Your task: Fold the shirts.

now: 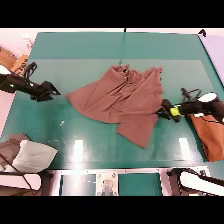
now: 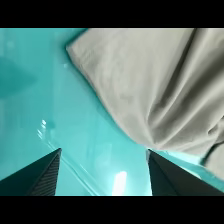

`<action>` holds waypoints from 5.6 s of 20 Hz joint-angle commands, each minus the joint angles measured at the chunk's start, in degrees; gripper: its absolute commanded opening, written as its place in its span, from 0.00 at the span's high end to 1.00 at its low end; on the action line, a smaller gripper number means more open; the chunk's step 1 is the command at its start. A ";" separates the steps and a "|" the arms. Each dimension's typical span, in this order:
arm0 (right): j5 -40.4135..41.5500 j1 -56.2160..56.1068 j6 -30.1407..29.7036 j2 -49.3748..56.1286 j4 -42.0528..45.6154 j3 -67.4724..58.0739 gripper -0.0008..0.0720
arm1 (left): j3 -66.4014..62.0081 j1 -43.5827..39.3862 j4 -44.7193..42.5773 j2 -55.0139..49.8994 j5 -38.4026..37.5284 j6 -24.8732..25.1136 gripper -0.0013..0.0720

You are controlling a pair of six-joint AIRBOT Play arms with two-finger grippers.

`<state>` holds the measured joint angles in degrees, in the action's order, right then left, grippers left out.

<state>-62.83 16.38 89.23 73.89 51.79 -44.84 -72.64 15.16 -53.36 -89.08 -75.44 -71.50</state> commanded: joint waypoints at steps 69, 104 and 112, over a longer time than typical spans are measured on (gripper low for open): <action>17.14 2.64 -21.42 25.46 -12.00 -40.57 0.96 | -11.80 -15.41 7.13 -8.66 29.94 4.35 0.95; -16.94 5.51 -14.58 34.77 16.68 -53.24 0.81 | -8.09 -15.41 -1.40 -12.07 13.05 -2.16 0.72; -29.90 7.30 -5.11 29.07 21.55 -58.40 0.53 | -17.55 -9.99 -0.68 -11.02 -14.49 -10.34 0.19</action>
<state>-87.92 23.03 81.36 105.71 72.27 -102.56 -86.70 2.81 -54.54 -100.79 -77.93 -78.41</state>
